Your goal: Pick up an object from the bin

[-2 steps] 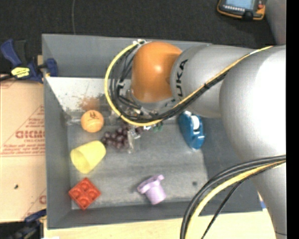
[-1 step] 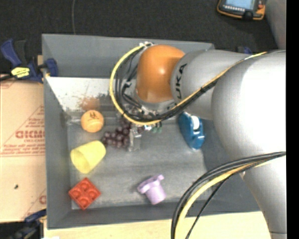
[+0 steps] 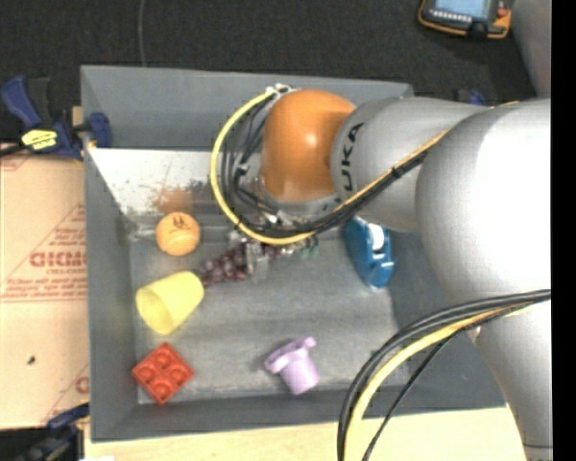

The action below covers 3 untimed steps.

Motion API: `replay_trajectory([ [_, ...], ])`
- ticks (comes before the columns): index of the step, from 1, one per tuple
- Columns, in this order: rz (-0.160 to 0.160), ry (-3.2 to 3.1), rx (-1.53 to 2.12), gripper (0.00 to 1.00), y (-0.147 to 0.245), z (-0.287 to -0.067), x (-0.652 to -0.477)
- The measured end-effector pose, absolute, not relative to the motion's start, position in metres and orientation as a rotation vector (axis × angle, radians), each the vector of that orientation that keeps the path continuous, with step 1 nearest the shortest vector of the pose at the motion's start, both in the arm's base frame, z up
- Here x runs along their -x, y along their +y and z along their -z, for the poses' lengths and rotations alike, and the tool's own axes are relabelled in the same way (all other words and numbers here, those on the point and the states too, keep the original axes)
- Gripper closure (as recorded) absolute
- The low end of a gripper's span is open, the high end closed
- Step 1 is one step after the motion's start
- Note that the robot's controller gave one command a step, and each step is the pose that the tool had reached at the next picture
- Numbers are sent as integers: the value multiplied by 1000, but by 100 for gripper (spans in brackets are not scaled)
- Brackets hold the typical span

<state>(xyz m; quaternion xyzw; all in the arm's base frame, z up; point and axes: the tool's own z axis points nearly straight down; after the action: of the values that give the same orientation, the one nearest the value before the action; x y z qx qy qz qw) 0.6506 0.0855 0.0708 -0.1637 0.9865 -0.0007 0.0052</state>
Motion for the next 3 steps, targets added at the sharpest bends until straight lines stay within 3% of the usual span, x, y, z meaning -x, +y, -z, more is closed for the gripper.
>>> replay_trajectory([
  [2, 2, 3084, 510, 100, 85, -79, -651],
  [3, 2, 3089, 510, 100, 85, -98, -650],
])
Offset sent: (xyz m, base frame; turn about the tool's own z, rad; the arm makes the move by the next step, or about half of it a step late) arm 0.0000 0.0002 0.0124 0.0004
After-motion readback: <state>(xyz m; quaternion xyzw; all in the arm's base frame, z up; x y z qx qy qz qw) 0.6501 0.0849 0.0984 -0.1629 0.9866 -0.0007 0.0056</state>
